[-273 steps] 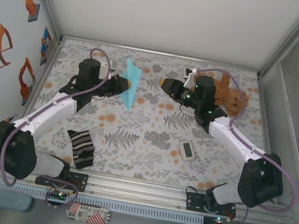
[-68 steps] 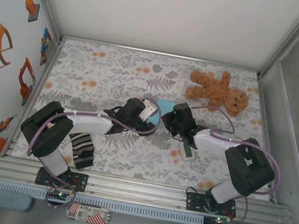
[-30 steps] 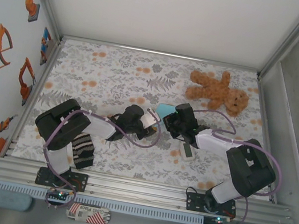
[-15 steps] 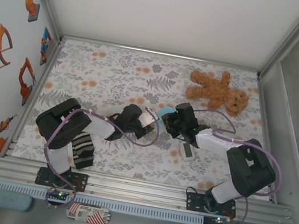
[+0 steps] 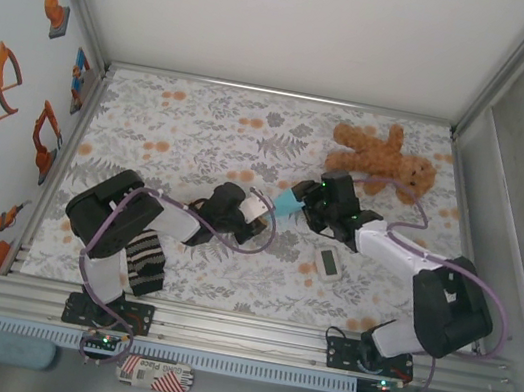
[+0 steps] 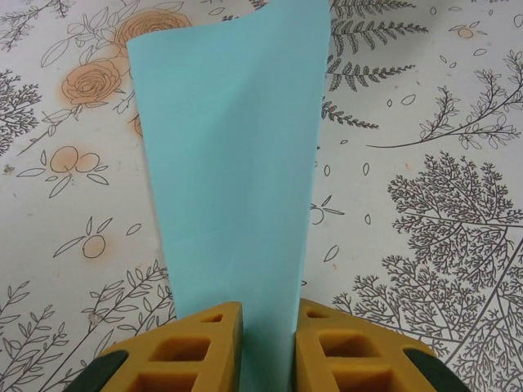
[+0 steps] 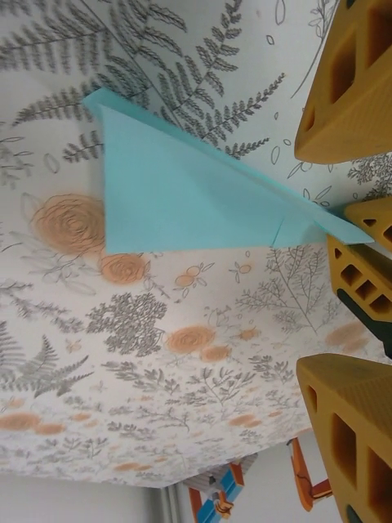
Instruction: Fold a paper plane with a square sheet of paper (pick it up from the middle)
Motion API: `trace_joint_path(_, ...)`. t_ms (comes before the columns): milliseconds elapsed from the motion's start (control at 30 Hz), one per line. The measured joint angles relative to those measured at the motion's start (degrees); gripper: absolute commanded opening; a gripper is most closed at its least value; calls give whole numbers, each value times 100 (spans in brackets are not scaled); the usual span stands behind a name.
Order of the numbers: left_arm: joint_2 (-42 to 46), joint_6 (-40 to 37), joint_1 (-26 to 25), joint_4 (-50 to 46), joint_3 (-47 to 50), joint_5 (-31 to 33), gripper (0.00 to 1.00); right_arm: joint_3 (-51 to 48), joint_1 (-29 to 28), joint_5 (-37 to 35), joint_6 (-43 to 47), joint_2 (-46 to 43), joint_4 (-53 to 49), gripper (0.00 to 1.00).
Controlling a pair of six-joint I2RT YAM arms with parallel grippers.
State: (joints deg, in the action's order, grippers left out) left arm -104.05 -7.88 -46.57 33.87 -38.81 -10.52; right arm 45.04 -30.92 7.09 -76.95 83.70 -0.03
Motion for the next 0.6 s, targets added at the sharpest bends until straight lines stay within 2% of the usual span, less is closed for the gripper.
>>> trace_joint_path(267, 0, 339, 210, -210, -15, -511, 19, 2, 22, -181, 332, -146, -404, 62)
trace_joint_path(400, -4, 540, 332, -708, -286, -890, 19, 2, 33, -275, 516, -258, -557, 61)
trace_joint_path(600, -4, 739, 387, -1110, -461, -1126, 18, 2, 37, -402, 745, -501, -667, 61)
